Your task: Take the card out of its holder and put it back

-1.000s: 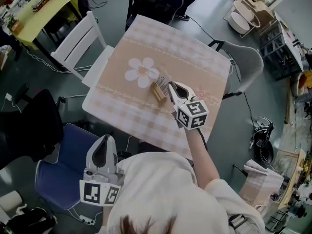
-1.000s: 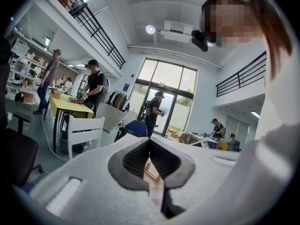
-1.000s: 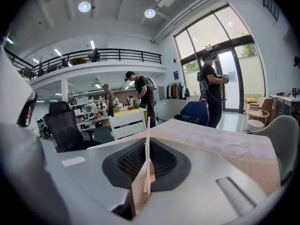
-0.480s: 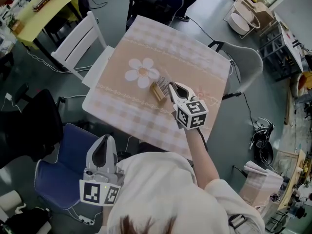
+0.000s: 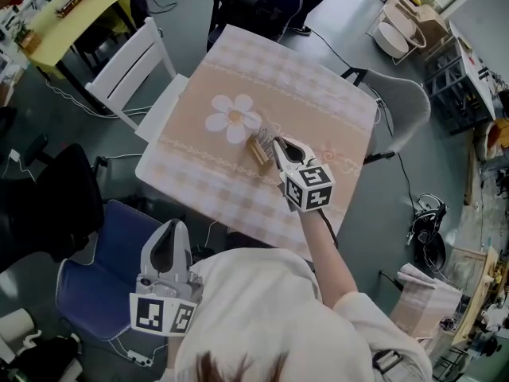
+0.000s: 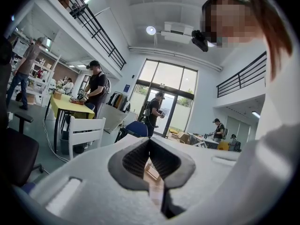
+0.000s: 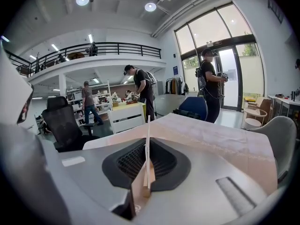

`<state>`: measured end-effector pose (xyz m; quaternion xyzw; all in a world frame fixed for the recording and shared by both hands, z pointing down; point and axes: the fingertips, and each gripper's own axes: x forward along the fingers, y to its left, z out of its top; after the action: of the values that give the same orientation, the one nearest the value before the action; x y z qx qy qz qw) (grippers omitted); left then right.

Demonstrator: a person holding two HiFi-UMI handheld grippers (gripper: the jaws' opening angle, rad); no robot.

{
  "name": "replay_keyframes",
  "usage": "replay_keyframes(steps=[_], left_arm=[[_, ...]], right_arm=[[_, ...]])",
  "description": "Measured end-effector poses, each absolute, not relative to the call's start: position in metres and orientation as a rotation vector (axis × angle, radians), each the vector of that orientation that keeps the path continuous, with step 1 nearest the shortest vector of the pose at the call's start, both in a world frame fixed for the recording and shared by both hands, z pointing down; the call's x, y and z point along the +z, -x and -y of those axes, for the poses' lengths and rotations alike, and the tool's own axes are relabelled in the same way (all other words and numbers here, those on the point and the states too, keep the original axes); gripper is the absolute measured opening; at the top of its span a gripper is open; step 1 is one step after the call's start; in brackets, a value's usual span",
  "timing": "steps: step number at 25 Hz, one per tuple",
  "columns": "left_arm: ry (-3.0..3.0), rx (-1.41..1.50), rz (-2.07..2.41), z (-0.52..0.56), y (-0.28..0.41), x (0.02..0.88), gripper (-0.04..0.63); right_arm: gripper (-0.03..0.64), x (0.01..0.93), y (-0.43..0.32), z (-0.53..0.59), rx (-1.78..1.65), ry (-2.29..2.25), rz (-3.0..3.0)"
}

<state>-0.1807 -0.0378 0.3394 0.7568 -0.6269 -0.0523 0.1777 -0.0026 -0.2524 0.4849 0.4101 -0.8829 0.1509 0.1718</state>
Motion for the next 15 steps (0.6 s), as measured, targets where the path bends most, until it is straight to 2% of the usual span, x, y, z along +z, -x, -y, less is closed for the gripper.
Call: replay_keyframes(steps=[15], left_arm=[[-2.147, -0.156, 1.771, 0.0375, 0.18, 0.3359, 0.0]], right_arm=[[0.017, 0.4927, 0.0031, 0.2501, 0.427, -1.161, 2.506]])
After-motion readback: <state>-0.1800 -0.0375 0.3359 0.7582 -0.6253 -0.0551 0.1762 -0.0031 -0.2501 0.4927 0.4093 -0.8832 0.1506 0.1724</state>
